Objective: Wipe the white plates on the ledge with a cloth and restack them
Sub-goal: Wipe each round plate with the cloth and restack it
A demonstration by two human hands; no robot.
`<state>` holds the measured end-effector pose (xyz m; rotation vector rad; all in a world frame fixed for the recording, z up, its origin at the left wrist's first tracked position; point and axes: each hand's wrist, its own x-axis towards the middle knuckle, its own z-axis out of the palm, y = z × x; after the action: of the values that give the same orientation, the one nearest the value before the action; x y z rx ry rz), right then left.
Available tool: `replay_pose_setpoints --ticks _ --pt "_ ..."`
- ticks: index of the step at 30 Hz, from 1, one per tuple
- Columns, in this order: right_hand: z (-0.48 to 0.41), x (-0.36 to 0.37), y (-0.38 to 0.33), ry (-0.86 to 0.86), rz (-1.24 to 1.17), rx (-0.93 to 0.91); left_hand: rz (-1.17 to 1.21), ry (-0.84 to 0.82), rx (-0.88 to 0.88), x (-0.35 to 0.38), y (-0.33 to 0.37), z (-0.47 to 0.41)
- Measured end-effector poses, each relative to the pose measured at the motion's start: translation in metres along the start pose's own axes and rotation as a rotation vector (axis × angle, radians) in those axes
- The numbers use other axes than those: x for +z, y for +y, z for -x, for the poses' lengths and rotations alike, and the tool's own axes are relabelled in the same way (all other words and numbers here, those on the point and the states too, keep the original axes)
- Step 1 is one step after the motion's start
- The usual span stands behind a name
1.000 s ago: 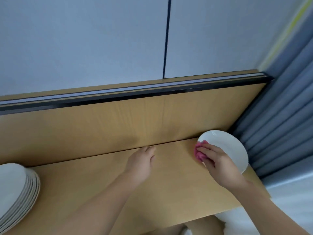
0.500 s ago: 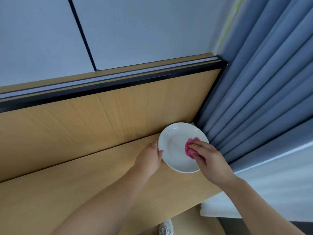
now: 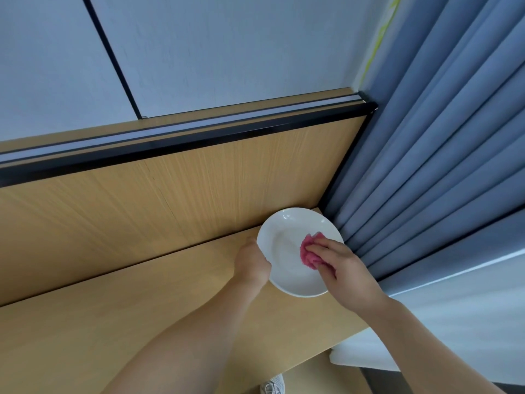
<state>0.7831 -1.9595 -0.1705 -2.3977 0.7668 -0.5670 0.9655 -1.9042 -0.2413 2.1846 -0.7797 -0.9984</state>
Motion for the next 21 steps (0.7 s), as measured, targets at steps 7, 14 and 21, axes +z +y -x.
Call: replay_pose_setpoints --ticks 7,14,21 --pt "0.005 -0.003 0.001 0.004 0.016 -0.013 0.090 -0.049 -0.106 -0.005 0.010 0.000" --pt "0.009 -0.004 0.003 0.019 0.008 -0.005 0.140 -0.050 -0.103 -0.014 0.018 0.002" --pt "0.007 -0.009 0.000 0.010 0.047 0.020 0.222 -0.039 -0.074 -0.022 0.018 0.011"
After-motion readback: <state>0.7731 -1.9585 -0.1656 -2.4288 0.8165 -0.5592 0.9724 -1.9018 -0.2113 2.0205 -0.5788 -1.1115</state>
